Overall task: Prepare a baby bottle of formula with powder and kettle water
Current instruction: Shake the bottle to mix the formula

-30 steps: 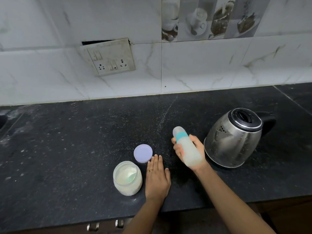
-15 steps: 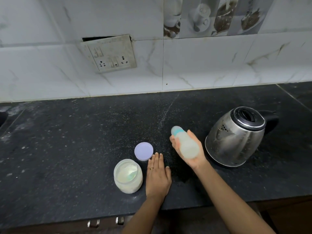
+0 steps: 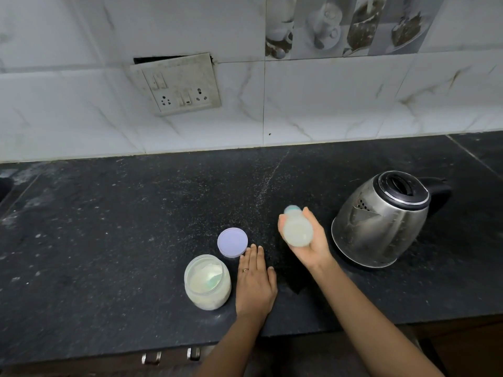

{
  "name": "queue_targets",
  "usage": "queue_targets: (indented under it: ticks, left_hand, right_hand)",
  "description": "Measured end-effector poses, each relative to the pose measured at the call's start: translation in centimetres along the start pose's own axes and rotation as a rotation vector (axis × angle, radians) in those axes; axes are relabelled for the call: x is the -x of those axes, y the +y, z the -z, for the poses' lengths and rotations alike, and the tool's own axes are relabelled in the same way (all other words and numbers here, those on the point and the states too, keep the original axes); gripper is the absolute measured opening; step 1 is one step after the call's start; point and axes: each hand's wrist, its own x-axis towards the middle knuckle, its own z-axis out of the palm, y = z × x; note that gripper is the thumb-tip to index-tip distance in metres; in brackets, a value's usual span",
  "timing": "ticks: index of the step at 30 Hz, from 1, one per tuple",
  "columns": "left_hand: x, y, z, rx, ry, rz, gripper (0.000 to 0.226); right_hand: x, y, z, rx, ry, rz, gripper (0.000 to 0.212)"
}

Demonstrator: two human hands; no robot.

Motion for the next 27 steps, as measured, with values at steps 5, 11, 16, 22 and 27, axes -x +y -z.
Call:
queue_targets:
  ticks: [5,11,16,22,27]
  left_hand:
    - [0.0,0.0,-0.1,0.004,-0.002,0.005,0.057]
    - [0.0,0.0,0.0,0.013,-0.002,0.005,0.057]
    - [0.0,0.0,0.1,-0.001,0.006,0.004,0.058]
    - [0.1,0.1,0.1,0.015,-0.004,0.01,0.058]
    - [0.1,0.1,0.2,0.019,0.011,0.006,0.057]
  right_hand:
    - [0.9,-0.6,-1.3,0.199,-0.201,-0.077,0.072]
    - [0.6,0.0,-0.1,0.014,-0.183,-0.17,0.073]
    - [0.1,-0.1,-0.4,0.05,-0.082,-0.042,0.097]
    - [1.5,-0.2,-1.3,0.259,-0.236,-0.063,0.081]
    - [1.2,-0.2,-0.7,0.018,-0.178,-0.202,0.074]
